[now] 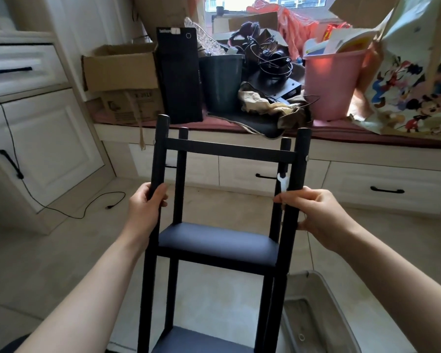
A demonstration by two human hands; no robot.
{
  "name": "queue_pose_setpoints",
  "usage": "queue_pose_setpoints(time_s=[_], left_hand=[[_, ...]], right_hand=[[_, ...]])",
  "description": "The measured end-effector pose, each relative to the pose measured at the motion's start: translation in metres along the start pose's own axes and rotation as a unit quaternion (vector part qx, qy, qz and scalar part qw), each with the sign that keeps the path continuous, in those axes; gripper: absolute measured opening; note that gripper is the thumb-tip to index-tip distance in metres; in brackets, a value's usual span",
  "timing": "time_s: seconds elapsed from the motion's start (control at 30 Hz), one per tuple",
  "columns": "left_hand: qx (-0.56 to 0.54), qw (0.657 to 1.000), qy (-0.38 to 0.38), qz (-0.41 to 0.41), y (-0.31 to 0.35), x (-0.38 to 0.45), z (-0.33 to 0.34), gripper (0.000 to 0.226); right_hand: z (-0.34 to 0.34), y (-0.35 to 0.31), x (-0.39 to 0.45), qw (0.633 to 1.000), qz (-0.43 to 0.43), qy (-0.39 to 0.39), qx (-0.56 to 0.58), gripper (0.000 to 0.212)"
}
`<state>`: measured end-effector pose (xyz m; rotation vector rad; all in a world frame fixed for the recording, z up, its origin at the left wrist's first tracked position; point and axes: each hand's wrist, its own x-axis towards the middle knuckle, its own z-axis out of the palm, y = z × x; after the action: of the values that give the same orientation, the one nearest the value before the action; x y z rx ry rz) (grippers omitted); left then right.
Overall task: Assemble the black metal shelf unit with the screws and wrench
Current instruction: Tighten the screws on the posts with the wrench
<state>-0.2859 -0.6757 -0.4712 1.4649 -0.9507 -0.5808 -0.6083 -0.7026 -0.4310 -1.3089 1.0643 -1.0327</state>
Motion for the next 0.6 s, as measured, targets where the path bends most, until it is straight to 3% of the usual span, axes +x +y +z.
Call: queue_pose_setpoints(time_s=[0.27, 0.47, 0.53, 0.6], left_hand=[[0.009, 1.0, 0.02, 0.003, 0.01, -0.005, 0.002, 0.008], [0.187, 0.982, 0.036, 0.009, 0.039, -0.024, 0.011, 0.079], [0.243, 0.969, 0.026, 0.044, 0.046, -0.044, 0.02, 0.087], [0.227, 0.97, -0.028, 0.082, 0.05, -0.068, 0.035, 0.083]], right_hand=[[0.007, -0.003, -0.005, 0.997, -0.057, -0.001, -0.055, 0.019], [0.021, -0.01, -0.009, 0.988, -0.097, -0.015, -0.116, 0.017], [0.029, -0.015, -0.011, 0.986, -0.108, -0.023, -0.121, 0.017], [0.037, -0.021, -0.012, 0.983, -0.121, -0.03, -0.132, 0.017]])
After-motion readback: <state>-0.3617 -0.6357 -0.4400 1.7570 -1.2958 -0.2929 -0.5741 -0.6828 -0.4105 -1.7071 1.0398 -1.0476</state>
